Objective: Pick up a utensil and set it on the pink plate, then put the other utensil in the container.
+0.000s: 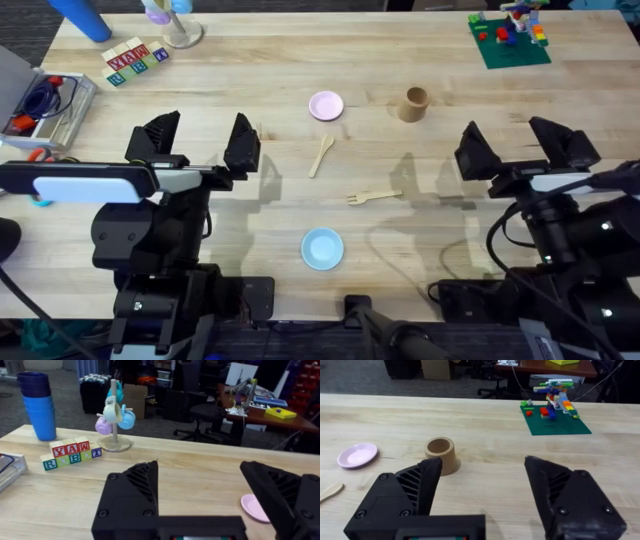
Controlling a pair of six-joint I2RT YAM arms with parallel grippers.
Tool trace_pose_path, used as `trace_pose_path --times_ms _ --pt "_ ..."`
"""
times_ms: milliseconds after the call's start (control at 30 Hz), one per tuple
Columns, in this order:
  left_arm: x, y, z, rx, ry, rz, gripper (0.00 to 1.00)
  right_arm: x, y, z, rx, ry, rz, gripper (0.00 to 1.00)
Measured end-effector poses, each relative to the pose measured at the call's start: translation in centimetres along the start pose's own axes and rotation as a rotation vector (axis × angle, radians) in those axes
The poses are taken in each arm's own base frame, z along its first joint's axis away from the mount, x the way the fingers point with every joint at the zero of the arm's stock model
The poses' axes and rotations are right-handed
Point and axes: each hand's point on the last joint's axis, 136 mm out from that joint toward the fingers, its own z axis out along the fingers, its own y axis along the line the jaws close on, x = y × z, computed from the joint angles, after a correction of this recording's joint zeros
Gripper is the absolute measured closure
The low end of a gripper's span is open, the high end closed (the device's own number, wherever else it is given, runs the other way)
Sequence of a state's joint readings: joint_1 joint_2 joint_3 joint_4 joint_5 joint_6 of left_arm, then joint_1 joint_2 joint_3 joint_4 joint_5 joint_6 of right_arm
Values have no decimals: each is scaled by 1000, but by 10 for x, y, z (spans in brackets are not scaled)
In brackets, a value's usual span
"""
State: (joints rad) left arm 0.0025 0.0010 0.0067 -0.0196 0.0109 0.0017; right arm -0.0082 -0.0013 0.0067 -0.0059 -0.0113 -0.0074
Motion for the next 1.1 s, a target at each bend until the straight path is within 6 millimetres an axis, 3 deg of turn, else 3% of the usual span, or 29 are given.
trace_pose_path --times_ms 233,533,633,800,967,1100 --pt "-1 0 0 0 -4 2 8 1 0 0 2 4 0 5" --pt "-17 0 -1 0 -70 -5 9 0 0 0 2 1 -4 5" --pt "-27 5 -2 -19 -108 -80 9 -2 0 -2 -2 15 -4 6" --pt "-37 13 -2 -51 -112 -139 9 -30 1 -11 -8 55 -34 8" --pt "-73 13 1 -47 -111 -153 9 -57 2 -20 -18 195 -83 7" --pt "-91 8 16 -16 -21 -137 9 -73 2 -16 -32 339 -98 7"
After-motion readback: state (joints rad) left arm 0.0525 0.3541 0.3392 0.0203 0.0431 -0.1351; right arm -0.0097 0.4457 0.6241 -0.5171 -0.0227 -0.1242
